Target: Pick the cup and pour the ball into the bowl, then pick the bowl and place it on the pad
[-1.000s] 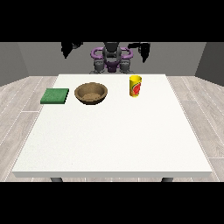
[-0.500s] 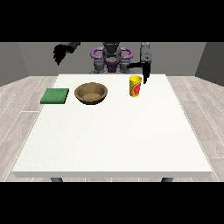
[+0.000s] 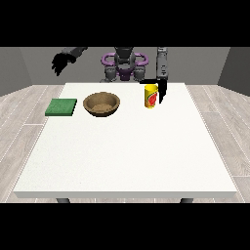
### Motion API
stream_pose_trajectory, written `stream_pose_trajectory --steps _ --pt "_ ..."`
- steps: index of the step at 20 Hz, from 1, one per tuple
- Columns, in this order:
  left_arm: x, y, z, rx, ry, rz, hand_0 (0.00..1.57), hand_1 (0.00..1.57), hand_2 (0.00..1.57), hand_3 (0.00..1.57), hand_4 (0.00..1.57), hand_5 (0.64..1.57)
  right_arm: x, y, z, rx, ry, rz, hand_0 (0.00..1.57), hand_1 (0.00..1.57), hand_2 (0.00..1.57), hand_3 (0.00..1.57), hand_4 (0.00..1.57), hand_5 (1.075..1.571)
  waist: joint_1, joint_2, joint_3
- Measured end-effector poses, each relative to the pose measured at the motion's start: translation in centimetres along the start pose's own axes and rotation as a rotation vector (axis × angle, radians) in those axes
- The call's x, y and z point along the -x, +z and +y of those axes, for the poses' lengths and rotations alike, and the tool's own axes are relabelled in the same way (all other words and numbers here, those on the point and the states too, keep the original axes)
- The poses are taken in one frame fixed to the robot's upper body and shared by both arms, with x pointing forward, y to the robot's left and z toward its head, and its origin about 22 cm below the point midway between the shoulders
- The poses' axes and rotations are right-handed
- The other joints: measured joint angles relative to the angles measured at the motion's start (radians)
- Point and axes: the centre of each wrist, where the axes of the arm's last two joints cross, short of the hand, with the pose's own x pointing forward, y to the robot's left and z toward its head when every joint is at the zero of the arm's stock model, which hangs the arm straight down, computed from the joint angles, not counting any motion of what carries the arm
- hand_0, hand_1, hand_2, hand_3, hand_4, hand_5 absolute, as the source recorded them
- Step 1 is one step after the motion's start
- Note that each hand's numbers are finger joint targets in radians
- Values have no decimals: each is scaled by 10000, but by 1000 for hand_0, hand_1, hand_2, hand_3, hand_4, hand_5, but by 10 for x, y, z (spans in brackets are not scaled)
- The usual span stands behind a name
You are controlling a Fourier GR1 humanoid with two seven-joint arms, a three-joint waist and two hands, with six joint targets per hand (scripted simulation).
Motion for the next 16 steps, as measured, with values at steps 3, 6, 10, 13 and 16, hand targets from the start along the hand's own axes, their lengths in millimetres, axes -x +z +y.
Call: stream_pose_trajectory --steps 3,6,10,13,16 --pt "12 -2 -3 -64 82 165 0 0 0 0 363 1464 2 -4 -11 77 36 125 0 0 0 0 675 1564 26 -58 -2" --pt "22 -6 2 -366 99 62 698 698 639 0 1006 1553 -3 -9 -12 -94 28 -109 0 0 0 0 679 1569 -144 166 -3" --pt "33 -2 9 -796 -847 -1 1252 1252 1571 1571 1328 1491 -17 -12 -13 -489 -81 -251 0 0 0 158 648 1569 -619 322 3" --pt "39 1 14 -1296 -1570 -397 1283 1283 1571 1571 1366 1457 -26 -9 -19 -722 -48 -393 0 0 0 164 642 1568 -972 460 34" --pt "40 -3 16 -1525 -2033 -495 1283 1283 1571 1571 1408 1418 -38 -12 -36 -702 -32 -432 0 0 0 151 628 1566 -979 416 53"
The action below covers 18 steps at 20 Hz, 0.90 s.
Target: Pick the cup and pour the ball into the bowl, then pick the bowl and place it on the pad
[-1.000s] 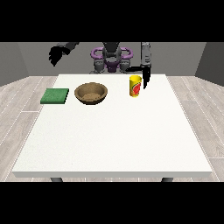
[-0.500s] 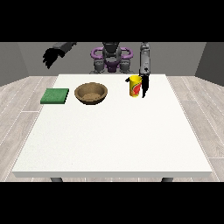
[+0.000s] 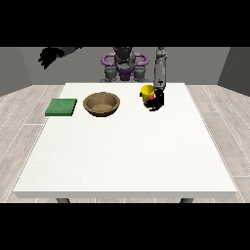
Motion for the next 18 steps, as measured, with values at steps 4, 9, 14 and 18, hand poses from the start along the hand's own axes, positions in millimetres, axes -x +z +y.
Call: stream_pose_trajectory --steps 4,9,14,18 --pt "-8 -4 -24 620 -869 630 1269 1269 1571 1571 1413 1430 5 3 -25 465 -26 906 0 0 0 311 642 1566 343 -879 -27" --pt "-29 -14 -60 1580 -2871 585 1337 1337 1571 1571 1408 1525 25 16 -44 1013 -73 1895 0 0 0 250 634 1562 739 -1922 -20" --pt "-39 -25 -77 2349 -6349 -276 1347 1347 1571 1571 1444 1540 36 19 -49 1106 -188 2417 0 0 0 103 669 1559 769 -2467 14" --pt "-57 -36 -108 3016 -8409 -742 1361 1361 1571 1571 1441 1545 49 29 -60 1376 -268 2819 0 0 0 74 688 1559 908 -2813 11"
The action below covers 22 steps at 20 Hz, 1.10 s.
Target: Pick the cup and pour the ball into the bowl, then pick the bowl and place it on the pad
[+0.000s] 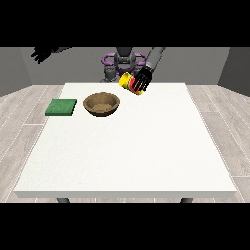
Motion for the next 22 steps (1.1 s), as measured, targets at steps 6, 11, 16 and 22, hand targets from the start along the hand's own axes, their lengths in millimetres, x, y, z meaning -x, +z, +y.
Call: stream_pose_trajectory --steps 6,11,16,22 --pt "-58 -26 3 306 -1817 -79 1334 1334 1571 1571 1475 1535 9 -4 -7 -35 -168 127 0 0 0 123 699 1561 4 -32 -38" --pt "-93 -44 14 94 -3894 -285 1456 1456 1571 1571 1260 1557 10 -15 0 -320 -201 28 0 0 0 177 694 1556 -166 79 -47" --pt "-114 -55 21 -159 -6412 -532 1217 1217 1571 1571 1057 1571 13 -22 7 -475 -178 5 0 0 0 290 693 1552 -301 51 -47" --pt "-143 -51 24 116 -8421 -924 333 333 1276 1571 1091 1569 21 -32 21 -698 -346 65 0 0 0 329 686 1549 -599 65 -54"
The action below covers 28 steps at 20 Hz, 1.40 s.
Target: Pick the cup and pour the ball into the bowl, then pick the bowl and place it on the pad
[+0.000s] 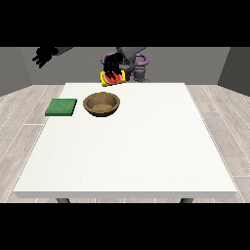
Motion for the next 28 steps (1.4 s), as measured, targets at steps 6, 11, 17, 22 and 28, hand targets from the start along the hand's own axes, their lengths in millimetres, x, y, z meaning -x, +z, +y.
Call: stream_pose_trajectory --steps 6,11,17,22,28 --pt "-13 11 12 17 -824 -771 0 0 1102 1542 1109 1571 1 -3 -2 249 54 -38 0 0 0 271 691 1548 280 11 -4" --pt "9 6 21 -270 1317 -339 1042 1042 1571 1438 1269 1567 2 2 -8 850 62 206 0 0 0 143 726 1546 910 -310 -17" --pt "68 -8 37 -720 6758 865 0 0 0 0 1180 1551 5 8 -14 1671 97 273 0 0 0 0 784 1557 2011 -348 -83" --pt "121 -17 61 -1256 11789 1743 0 0 0 0 1065 1571 9 6 -9 2043 91 260 0 0 0 0 774 1556 2729 -37 -134" --pt "201 -17 67 -1330 16036 1181 0 0 0 0 1053 1563 34 10 8 2597 -313 378 0 0 0 0 728 1566 3435 517 -77"
